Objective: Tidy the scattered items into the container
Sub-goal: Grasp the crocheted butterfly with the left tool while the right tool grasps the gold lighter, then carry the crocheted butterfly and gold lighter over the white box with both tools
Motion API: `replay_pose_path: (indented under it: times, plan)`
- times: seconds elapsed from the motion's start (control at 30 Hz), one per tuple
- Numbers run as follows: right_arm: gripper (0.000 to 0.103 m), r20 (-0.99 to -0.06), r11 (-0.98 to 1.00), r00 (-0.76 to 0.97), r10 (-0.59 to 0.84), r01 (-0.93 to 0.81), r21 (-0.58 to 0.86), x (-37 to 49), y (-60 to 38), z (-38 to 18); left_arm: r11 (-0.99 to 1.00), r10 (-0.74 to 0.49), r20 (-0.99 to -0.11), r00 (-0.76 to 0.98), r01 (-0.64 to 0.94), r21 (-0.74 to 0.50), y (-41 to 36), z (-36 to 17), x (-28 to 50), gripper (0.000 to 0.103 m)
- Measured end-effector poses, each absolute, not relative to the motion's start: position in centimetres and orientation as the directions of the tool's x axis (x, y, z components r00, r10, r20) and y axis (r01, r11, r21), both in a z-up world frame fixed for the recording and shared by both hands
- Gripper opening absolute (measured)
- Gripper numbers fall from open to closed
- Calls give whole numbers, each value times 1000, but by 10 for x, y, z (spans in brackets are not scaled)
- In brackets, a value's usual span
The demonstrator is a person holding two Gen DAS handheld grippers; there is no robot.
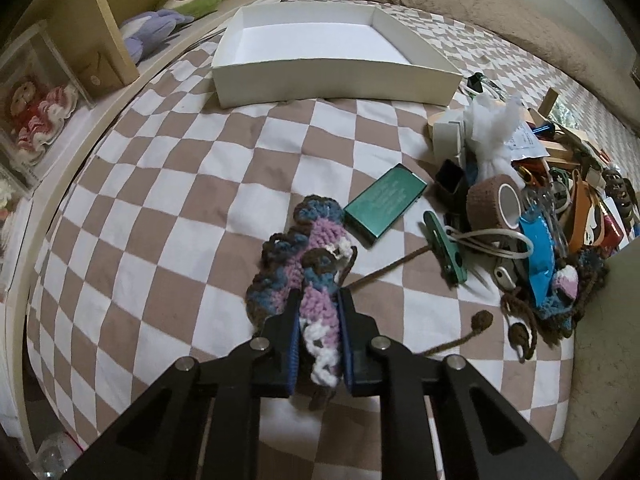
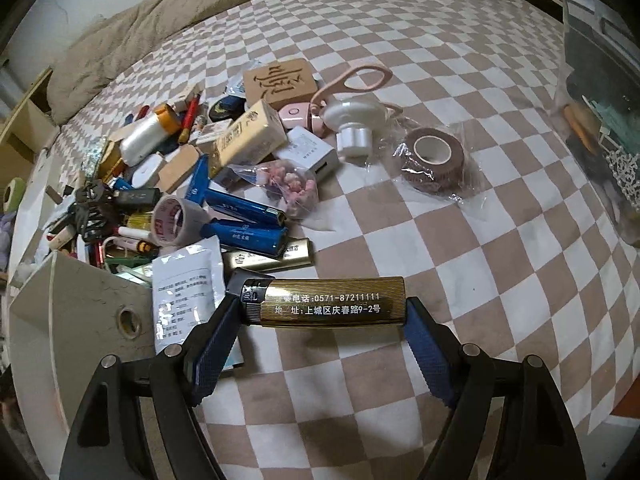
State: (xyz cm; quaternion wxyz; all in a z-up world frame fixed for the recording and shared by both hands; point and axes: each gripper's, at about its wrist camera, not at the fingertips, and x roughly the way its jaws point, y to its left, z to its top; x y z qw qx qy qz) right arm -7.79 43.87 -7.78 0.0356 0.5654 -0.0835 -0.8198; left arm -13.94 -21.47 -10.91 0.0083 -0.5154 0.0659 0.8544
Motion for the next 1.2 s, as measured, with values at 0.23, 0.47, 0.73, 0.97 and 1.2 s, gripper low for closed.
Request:
replay_pose_path:
  times: [0.23,0.47,0.73,0.97,1.2]
  plan:
    - [81,-885,-958,-397,-244,-44,283,-75,443,-57,-995,12,-859,-512,-89,39,-210,-83,-131,16]
    - [81,-846,-941,-441,-298,-13,338,-67,441,-32,-990,111,-822,-558,-135,-42,-186,-47,-121,16]
    - [81,-804,-921,-478,-353,28,388,-60,436,-7,-962,231,-780,-581,-254,-96,-138,-11,-104,16]
    - [82,-774,-900,-486,-407,66,431,-53,428,8,-921,338,-711,-617,-370,-117,-99,29,-77,16]
    - [81,-740,-880,-496,-455,121,460,-44,417,25,-881,427,-643,-636,-452,-139,-72,60,-52,16]
